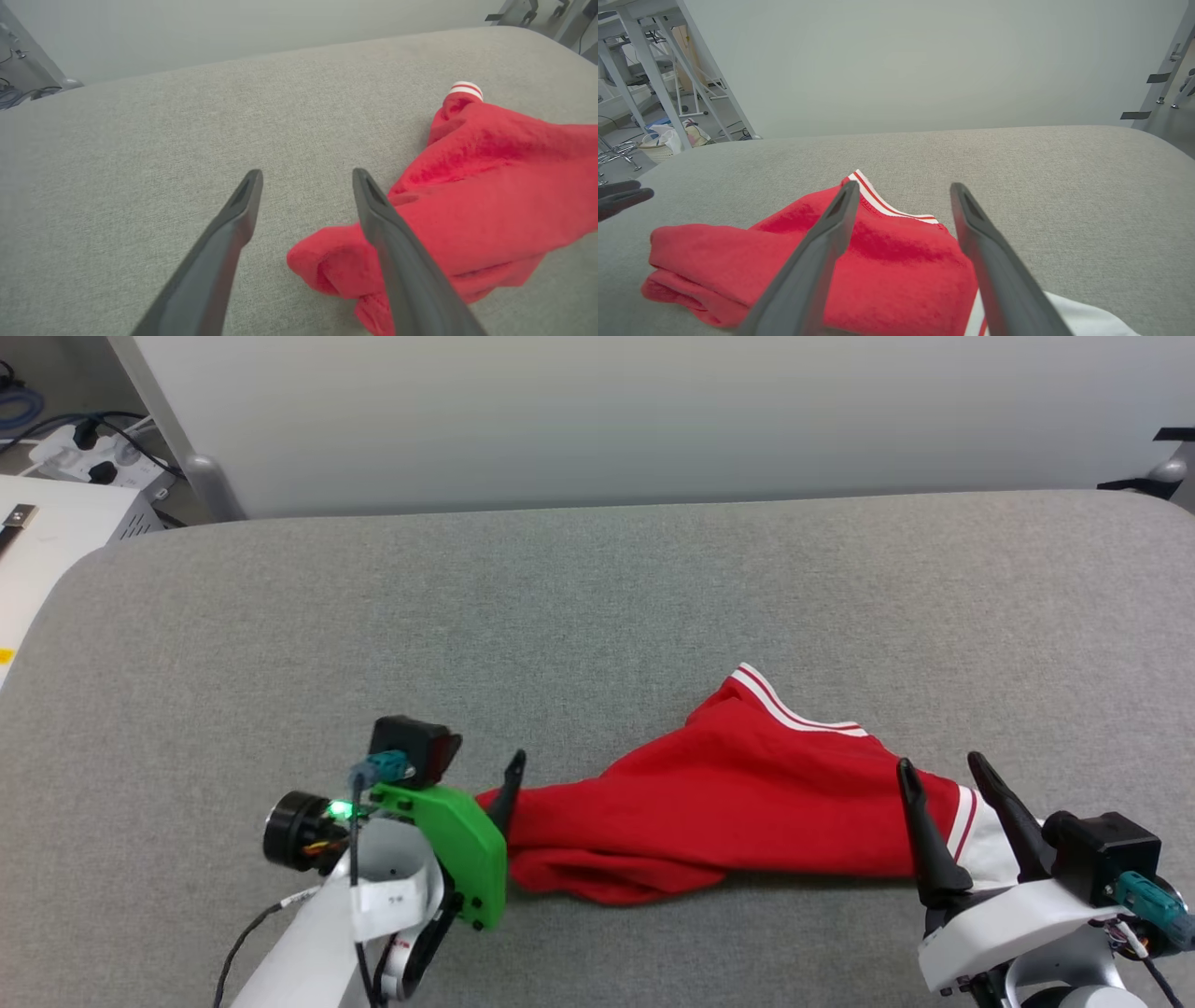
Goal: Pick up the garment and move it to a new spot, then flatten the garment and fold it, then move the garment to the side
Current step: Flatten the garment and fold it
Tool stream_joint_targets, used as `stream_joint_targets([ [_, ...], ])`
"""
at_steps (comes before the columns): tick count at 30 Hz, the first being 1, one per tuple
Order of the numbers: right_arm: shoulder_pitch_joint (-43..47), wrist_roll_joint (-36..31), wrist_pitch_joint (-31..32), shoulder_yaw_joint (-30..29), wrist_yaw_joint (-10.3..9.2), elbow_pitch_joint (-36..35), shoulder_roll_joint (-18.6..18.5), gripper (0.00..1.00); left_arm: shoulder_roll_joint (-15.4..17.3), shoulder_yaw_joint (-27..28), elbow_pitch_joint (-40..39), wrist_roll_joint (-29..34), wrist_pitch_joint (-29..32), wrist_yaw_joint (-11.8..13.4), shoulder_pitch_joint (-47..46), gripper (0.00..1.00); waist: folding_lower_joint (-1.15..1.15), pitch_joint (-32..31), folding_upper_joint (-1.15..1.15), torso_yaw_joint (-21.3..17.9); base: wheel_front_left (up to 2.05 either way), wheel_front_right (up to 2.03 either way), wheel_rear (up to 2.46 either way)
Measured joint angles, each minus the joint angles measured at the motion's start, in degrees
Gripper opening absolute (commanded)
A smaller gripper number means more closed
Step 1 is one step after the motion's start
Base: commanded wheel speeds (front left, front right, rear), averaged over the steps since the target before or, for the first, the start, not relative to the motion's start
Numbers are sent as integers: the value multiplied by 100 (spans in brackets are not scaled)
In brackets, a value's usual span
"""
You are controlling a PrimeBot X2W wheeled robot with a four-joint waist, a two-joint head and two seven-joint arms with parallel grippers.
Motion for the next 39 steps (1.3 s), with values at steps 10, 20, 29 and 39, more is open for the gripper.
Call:
stream_joint_targets([
  [10,-81,153,52,189,0,-41,15,100,11,-850,556,35,1762,-602,-870,100,0,429,0,-101,0,0,0],
  [20,-240,432,48,311,0,101,-13,100,99,-1580,835,-178,2985,-805,-1355,74,0,910,0,-289,0,0,0],
  [29,-265,472,51,268,0,146,-7,100,342,-2056,553,-323,2785,-848,-1455,0,0,853,0,-265,0,0,0],
  [39,-251,490,138,124,0,178,16,100,802,-1209,98,-144,1767,33,-1480,0,0,517,0,-44,0,0,0],
])
